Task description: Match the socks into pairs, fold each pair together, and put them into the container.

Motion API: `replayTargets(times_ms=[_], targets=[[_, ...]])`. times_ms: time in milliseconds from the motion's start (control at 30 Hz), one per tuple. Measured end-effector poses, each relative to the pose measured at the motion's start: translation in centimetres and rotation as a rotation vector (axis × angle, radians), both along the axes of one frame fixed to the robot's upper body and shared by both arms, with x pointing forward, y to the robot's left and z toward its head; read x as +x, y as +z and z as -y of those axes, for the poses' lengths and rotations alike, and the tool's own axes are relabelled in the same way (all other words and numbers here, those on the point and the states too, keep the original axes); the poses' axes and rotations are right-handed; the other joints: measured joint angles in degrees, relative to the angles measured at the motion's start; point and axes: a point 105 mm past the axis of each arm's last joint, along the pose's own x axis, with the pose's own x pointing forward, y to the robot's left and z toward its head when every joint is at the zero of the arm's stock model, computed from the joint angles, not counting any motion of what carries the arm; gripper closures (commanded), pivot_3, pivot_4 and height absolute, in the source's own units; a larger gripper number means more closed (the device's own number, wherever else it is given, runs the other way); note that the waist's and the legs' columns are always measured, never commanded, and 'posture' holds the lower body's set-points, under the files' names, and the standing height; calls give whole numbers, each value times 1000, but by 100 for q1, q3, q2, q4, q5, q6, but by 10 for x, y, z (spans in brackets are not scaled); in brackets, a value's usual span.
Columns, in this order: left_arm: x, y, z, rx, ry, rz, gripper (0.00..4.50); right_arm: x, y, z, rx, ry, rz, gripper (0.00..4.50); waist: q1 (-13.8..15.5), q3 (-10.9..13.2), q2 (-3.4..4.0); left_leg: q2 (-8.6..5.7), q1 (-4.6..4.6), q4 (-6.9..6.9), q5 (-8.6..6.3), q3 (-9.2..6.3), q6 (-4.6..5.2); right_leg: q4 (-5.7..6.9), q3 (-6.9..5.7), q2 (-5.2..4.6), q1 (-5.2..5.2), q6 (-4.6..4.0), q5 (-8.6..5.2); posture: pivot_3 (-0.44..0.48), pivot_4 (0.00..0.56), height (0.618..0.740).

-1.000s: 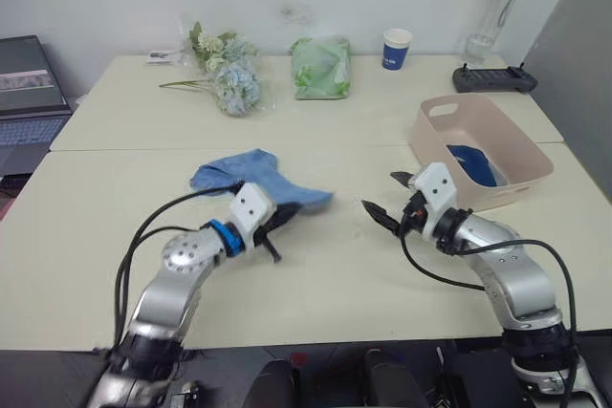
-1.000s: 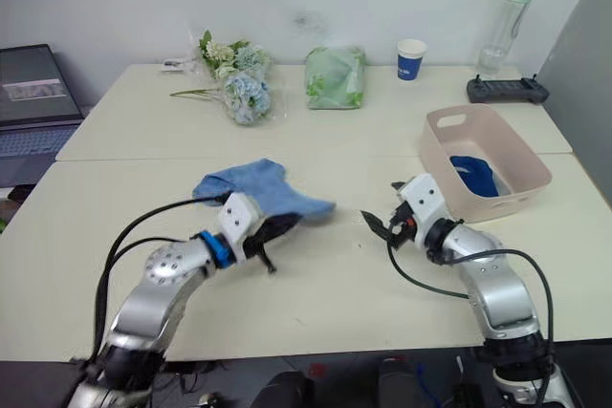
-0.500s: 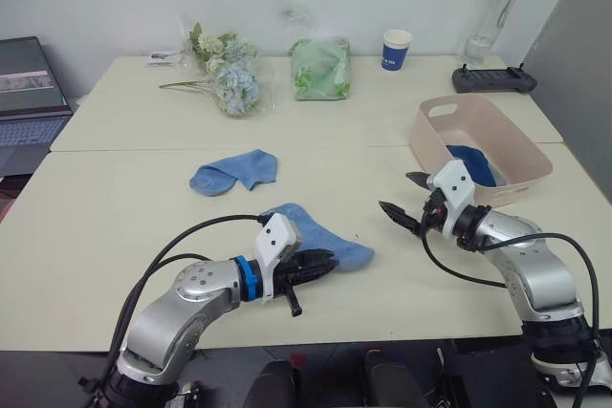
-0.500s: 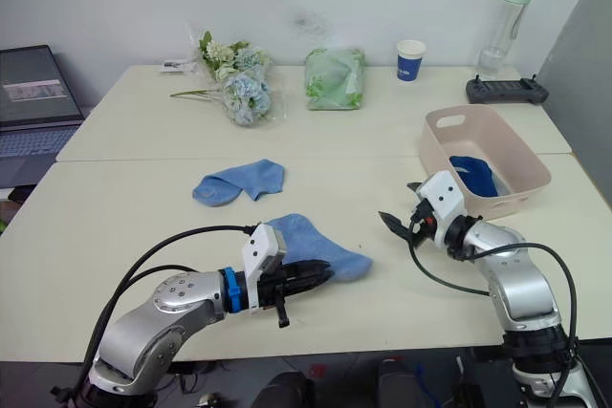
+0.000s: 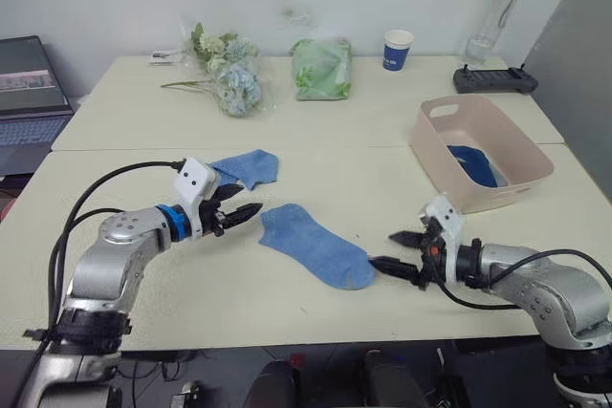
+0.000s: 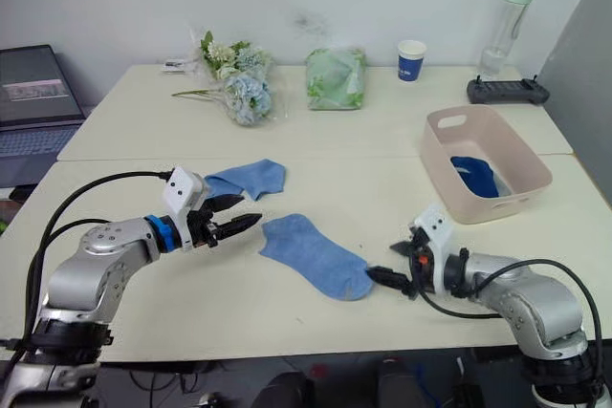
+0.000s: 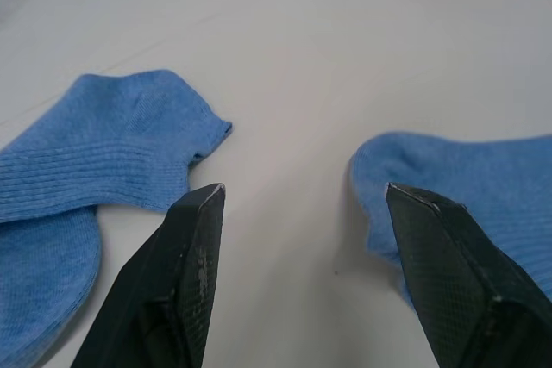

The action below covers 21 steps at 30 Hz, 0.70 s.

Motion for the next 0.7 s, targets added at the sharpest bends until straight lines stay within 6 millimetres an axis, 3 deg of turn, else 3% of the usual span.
replayTargets(times_ms=[167,200,267,367,533,633,700], targets=[[3,-19,7,17,-42,-45,1426,-7,-5,-9,18,-22,-66,0,-36,1,-1,7,1,-1,-1,-4,1,7,3,0,-3,1,0,0,150,740],[3,-19,8,14,-48,-46,1400,-8,-5,-10,25,-22,-74,189,-41,1,-1,10,1,-1,-1,-7,1,9,4,1,-3,1,0,0,150,740],[3,-18,9,11,-61,-45,1803,-9,-6,-11,19,-29,-84,572,-44,1,-1,11,1,-1,-1,-8,2,10,3,3,-4,1,0,0,150,740],[1,-19,10,9,-77,-52,2619,-8,-9,-12,18,-41,-94,1595,-47,0,-1,10,1,-1,-1,-5,2,10,2,3,-4,1,0,0,150,740],[-7,-24,12,-3,-108,-105,4345,-6,-12,-17,47,-38,-125,3450,-56,1,-1,9,2,-1,-1,-4,2,11,0,3,-5,1,0,0,150,740],[-13,-27,15,-8,-121,-123,4500,-4,-11,-17,45,-35,-122,4468,-56,1,-1,8,2,-1,-1,-4,2,11,1,2,-5,1,0,0,150,740],[-18,-28,18,-17,-135,-131,4500,-2,-10,-16,47,-37,-116,4491,-56,1,-1,9,1,-1,-1,-5,3,11,3,2,-5,1,0,0,150,740]])
